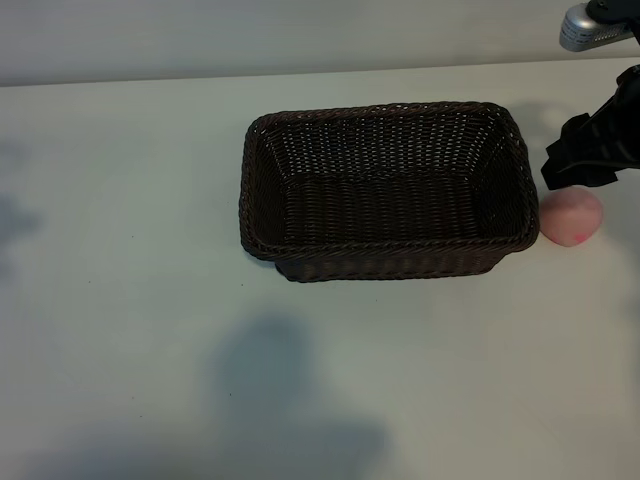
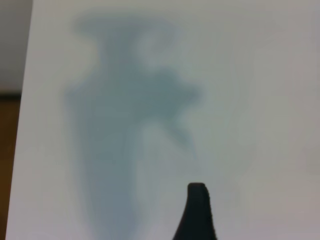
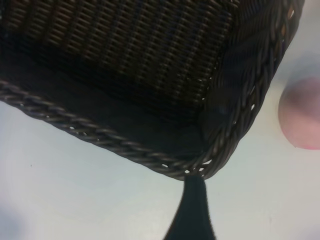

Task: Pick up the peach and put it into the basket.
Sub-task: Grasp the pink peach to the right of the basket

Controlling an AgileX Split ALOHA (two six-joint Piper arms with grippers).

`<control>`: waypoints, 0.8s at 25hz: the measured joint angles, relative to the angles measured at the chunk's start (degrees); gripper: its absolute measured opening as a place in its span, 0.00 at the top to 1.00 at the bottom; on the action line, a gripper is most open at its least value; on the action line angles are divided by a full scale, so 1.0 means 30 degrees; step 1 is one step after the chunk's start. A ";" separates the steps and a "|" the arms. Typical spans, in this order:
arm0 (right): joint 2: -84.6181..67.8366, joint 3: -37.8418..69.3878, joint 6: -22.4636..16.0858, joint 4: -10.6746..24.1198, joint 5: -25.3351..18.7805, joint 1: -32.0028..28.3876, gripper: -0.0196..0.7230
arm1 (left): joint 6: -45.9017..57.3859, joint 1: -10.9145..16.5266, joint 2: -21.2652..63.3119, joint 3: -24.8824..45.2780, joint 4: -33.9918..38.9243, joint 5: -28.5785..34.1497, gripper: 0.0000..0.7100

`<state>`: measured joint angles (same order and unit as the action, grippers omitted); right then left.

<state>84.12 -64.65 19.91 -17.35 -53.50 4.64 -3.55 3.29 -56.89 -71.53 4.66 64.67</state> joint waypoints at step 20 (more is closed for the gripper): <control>0.0000 0.0000 0.0000 -0.0069 0.0000 0.0000 0.17 | -0.0389 0.0000 1.7767 0.9643 -0.1800 0.0772 0.16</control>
<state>84.12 -64.65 19.91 -17.56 -53.50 4.64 -4.72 3.29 -3.59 -42.60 -0.74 66.98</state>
